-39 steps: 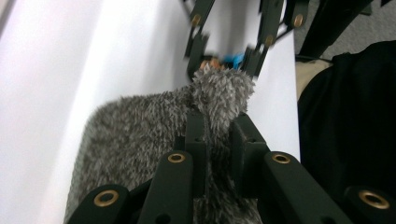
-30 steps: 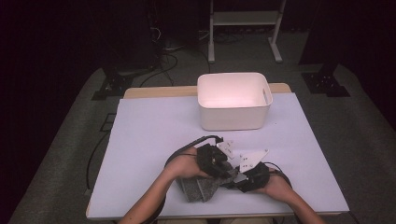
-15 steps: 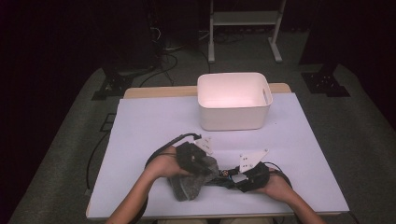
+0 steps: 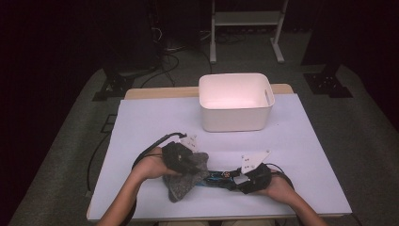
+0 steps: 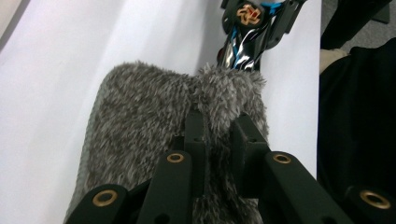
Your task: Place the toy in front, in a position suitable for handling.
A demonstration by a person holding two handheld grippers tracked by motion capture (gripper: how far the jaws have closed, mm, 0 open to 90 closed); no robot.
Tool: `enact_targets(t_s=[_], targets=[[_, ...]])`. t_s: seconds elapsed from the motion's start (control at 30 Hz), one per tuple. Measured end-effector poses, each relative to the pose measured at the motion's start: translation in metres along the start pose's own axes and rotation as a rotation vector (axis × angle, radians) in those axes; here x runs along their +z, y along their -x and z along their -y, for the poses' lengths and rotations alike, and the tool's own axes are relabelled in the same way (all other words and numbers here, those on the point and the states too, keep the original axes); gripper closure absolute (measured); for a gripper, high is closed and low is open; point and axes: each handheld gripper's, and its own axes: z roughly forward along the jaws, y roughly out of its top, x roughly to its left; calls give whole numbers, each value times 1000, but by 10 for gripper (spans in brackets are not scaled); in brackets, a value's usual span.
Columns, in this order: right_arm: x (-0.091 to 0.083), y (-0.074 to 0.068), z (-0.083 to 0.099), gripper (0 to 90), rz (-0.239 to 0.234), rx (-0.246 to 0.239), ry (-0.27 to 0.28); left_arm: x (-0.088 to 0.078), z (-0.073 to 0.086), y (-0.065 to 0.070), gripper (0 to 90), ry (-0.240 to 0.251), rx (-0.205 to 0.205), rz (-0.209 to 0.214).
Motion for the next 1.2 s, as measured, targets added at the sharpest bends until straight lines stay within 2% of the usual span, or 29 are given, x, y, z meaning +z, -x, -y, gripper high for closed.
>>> enact_targets(t_s=[0.17,0.37,0.53,0.8,0.97,1.03,1.17,1.2], targets=[[0,1,0,563,-3,4,1,9,-15,3,787,-2,32,16],[0,0,0,563,1,0,1,27,-40,9,786,-4,88,56],[0,0,1,563,1,-1,2,29,-44,11,786,-20,102,54],[0,-1,0,564,3,-7,1,17,-24,7,783,-11,59,38],[0,-1,0,564,3,-5,0,1,-5,3,777,-11,20,2],[0,0,0,563,-1,-4,0,-6,6,1,777,-3,-7,-9],[1,1,-1,548,-6,7,-10,-8,12,0,777,6,-18,-5],[2,1,-2,508,-6,11,-13,-7,13,0,777,11,-18,0]])
